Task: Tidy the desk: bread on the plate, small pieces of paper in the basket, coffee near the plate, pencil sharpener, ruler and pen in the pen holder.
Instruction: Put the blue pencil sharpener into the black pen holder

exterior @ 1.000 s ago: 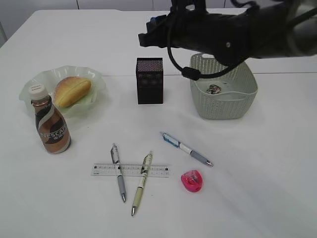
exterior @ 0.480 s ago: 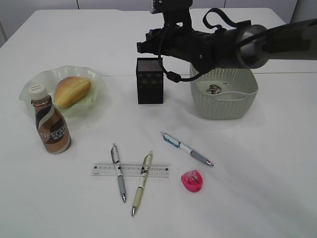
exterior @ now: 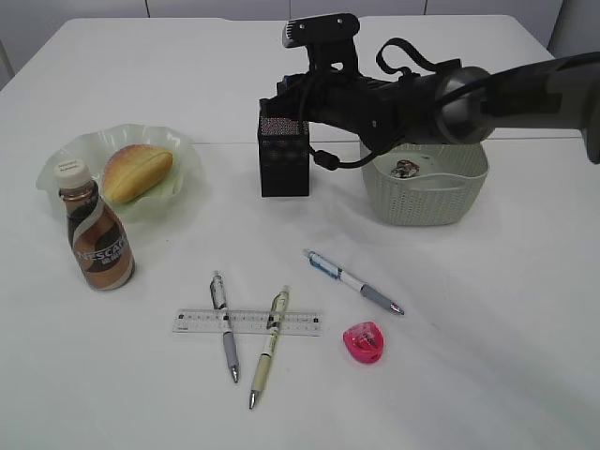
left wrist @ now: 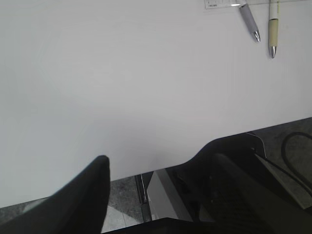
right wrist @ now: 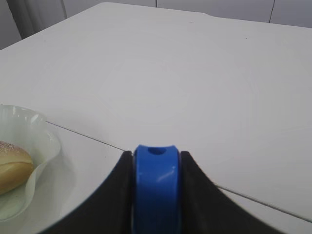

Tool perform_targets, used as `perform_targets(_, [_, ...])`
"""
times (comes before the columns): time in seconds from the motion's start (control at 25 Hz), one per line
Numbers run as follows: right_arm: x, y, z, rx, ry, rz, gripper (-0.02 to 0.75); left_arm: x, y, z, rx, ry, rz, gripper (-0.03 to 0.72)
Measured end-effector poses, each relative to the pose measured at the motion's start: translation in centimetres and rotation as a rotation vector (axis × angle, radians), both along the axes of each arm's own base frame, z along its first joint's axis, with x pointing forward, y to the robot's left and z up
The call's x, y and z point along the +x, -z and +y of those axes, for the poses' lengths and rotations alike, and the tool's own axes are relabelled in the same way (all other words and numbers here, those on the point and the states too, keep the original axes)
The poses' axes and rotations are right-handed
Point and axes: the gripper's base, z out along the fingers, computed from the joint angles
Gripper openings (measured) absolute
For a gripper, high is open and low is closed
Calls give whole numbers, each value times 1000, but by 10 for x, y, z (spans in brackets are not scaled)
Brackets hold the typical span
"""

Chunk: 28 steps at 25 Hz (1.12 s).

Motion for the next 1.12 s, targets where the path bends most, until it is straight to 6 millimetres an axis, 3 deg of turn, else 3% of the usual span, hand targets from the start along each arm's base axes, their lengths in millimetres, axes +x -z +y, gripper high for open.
perform_targets(0.6, [11, 20, 1, 24, 17, 39, 228, 1, 0, 0, 5, -1, -8, 476])
perform_targets(1.12, [9, 15, 0, 11, 36, 151, 281, 1, 0, 1, 11, -2, -12, 476])
